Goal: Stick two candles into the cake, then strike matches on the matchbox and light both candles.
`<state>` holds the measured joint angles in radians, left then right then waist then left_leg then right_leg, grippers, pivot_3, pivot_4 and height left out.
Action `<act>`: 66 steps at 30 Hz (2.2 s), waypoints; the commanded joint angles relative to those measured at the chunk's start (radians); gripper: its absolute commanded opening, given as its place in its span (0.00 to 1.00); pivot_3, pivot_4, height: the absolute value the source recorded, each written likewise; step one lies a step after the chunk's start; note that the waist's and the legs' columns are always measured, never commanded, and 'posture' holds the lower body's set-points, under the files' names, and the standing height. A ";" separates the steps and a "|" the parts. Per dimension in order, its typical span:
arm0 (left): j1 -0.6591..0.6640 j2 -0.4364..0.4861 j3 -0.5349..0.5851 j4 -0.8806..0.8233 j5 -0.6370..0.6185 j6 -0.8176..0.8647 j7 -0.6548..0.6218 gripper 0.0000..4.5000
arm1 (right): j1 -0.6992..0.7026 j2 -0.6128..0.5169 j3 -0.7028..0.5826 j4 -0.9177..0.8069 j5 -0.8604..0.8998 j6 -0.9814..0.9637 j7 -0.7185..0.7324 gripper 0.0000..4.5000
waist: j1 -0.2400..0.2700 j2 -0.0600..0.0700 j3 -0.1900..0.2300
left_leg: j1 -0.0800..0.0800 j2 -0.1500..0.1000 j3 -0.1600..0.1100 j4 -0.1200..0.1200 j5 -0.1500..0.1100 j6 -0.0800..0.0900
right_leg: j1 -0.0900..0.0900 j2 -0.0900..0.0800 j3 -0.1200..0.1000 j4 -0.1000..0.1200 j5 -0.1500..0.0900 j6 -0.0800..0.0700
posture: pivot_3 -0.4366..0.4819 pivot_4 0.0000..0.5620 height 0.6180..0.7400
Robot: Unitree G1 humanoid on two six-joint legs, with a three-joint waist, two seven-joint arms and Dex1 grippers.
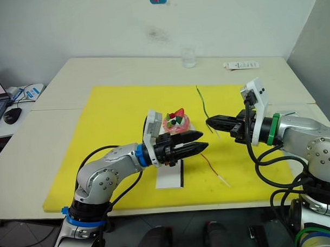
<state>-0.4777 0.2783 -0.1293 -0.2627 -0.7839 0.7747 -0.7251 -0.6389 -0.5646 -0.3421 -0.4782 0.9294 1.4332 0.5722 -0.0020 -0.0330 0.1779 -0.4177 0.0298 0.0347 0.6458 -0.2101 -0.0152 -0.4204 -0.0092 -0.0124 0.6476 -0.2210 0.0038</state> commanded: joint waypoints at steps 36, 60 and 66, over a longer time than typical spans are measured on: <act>-0.073 -0.108 0.033 0.020 -0.014 -0.021 0.031 0.23 | -0.015 -0.037 0.046 -0.003 0.218 -0.102 -0.155 0.00 | 0.000 0.000 0.000 | -0.001 0.000 0.000 0.000 0.000 0.000 | 0.000 0.000 0.001 -0.001 0.000 0.000 | 0.48 0.27 1.00; -0.068 -0.002 0.128 -0.024 -0.131 0.133 0.063 0.00 | 0.041 -0.121 -0.036 -0.023 0.389 -0.200 -0.216 0.84 | 0.000 0.000 0.000 | -0.002 0.000 0.000 -0.001 0.000 0.000 | -0.001 0.000 0.001 -0.002 0.000 0.000 | 0.48 0.27 1.00; -0.089 0.140 0.252 -0.086 -0.268 0.253 0.078 0.00 | 0.127 -0.096 0.034 -0.073 0.287 -0.324 -0.216 0.99 | -0.002 0.000 0.000 | -0.002 0.001 -0.001 -0.001 0.000 0.000 | -0.001 0.001 0.000 -0.002 0.000 0.000 | 0.48 0.27 1.00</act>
<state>-0.5367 0.3931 0.0676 -0.2971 -0.9906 0.9981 -0.6506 -0.5212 -0.6647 -0.3300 -0.5028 1.2546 1.1620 0.3454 -0.0042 -0.0331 0.1780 -0.4193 0.0312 0.0336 0.6447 -0.2102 -0.0151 -0.4217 -0.0083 -0.0126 0.6456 -0.2213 0.0034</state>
